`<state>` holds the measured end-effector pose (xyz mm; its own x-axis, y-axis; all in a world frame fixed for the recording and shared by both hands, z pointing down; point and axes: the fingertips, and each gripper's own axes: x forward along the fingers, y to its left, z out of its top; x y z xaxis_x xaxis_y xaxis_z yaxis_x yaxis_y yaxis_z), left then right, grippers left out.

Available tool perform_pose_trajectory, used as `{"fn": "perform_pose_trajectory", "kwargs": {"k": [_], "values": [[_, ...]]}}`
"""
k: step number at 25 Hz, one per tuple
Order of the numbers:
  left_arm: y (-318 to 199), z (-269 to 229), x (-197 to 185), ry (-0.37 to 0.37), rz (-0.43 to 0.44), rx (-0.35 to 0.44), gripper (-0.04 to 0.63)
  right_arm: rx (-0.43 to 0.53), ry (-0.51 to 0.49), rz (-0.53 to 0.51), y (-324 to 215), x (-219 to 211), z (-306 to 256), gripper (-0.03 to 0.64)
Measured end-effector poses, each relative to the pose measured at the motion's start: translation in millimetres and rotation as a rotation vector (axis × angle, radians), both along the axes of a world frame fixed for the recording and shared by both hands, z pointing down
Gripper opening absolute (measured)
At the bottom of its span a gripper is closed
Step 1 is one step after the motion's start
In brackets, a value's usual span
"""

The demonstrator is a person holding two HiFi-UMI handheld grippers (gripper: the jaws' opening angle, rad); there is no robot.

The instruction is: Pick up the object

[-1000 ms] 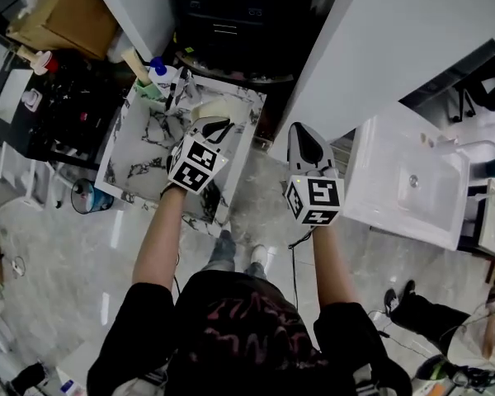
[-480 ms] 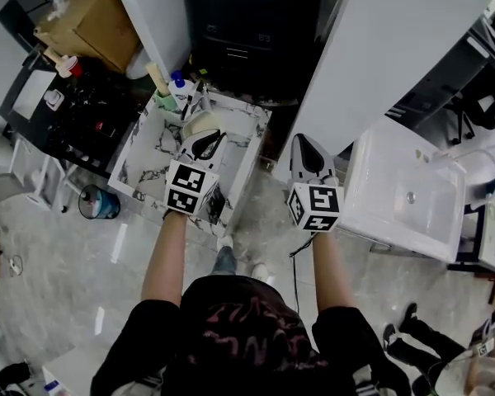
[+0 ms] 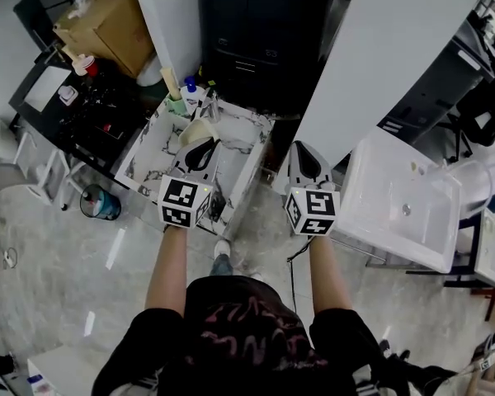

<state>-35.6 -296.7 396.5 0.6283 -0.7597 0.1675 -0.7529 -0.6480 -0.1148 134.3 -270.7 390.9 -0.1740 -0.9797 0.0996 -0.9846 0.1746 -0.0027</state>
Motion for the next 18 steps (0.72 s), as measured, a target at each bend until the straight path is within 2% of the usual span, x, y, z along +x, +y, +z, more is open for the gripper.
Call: {"fn": "perform_pose_trajectory", "kwargs": {"k": [3, 12, 18], "values": [[8.5, -9.9, -3.6, 0.002, -0.012, 0.034, 0.034, 0.012, 0.002, -0.008, 5.7, -1.3, -7.5, 0.015], [25.5, -31.1, -9.0, 0.061, -0.048, 0.055, 0.034, 0.039, 0.009, -0.019, 23.0, 2.2, -23.4, 0.015], [28.7, -36.0, -12.4, 0.062, -0.061, 0.062, 0.034, 0.046, 0.015, -0.017, 26.2, 4.5, -29.5, 0.014]]}}
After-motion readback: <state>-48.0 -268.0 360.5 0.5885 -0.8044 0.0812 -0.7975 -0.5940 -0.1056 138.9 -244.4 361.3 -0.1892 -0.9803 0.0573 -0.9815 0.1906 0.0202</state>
